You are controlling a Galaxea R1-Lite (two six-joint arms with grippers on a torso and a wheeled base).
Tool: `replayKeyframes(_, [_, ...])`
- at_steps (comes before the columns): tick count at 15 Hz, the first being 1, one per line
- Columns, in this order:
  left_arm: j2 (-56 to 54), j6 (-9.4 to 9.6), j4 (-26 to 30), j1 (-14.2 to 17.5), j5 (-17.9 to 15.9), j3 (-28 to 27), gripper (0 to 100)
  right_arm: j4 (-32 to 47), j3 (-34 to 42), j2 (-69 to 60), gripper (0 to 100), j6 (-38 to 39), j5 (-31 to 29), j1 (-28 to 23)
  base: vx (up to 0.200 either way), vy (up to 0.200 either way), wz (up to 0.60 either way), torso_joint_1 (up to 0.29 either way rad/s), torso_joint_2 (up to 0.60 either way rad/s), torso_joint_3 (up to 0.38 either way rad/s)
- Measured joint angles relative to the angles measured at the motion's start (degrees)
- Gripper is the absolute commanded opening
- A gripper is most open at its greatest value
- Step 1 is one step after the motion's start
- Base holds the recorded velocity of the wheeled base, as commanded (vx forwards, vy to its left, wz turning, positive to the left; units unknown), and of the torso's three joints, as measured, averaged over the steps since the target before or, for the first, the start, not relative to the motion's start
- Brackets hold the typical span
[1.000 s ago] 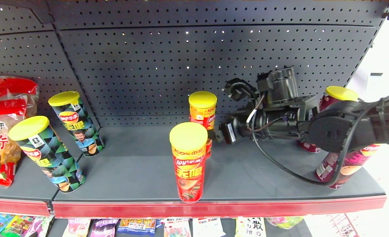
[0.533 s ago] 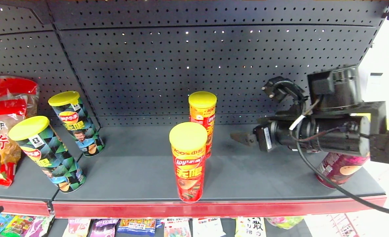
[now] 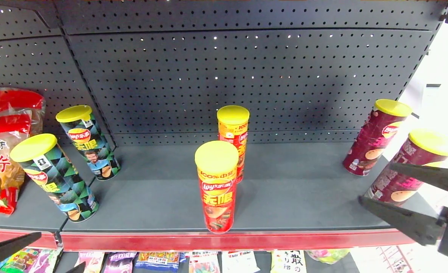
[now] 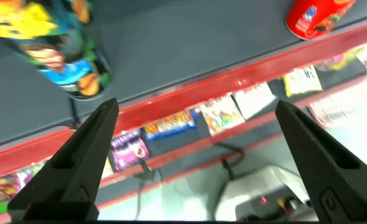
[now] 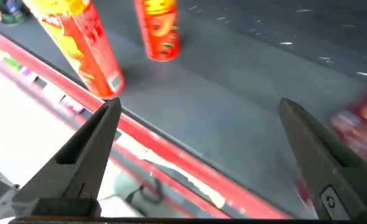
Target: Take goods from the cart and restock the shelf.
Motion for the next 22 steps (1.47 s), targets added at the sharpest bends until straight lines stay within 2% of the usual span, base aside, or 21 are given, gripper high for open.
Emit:
replayKeyframes(2, [5.79,-1.28,-2.83,0.0,-0.71,-1.44,100,0.61,5.42,-10.53,100,-0.16,-3.97,-1.3,0.0,0.0,0.0,0.0,0.0,0.0])
replayKeyframes(4, [12.59,-2.27,-8.31,-0.02,-0.93,-2.36,100,5.86,8.95,-20.5,100,-0.13,-7.97,-4.34,0.0,0.0,0.0,0.0,0.0,0.0])
replayKeyframes(7, [22.54,-2.65,-13.32,-0.69,-1.04,-3.67,100,16.55,11.26,-32.2,100,-0.07,-10.15,-12.8,0.0,0.0,0.0,0.0,0.0,0.0])
replayKeyframes(9, [28.11,-2.8,-14.19,-2.38,-1.08,-5.79,100,18.3,12.84,-37.1,100,-0.05,-10.35,-15.82,0.0,0.0,0.0,0.0,0.0,0.0])
replayKeyframes(15, [41.46,-3.24,-14.41,-8.05,-0.93,-14.49,100,18.33,15.57,-42.56,100,0.0,-10.37,-16.85,0.0,0.0,0.0,0.0,0.0,0.0])
replayKeyframes(22, [51.04,-3.22,-14.41,-11.06,-1.19,-20.85,100,18.3,16.01,-43.39,100,-0.02,-10.3,-16.85,0.0,0.0,0.0,0.0,0.0,0.0])
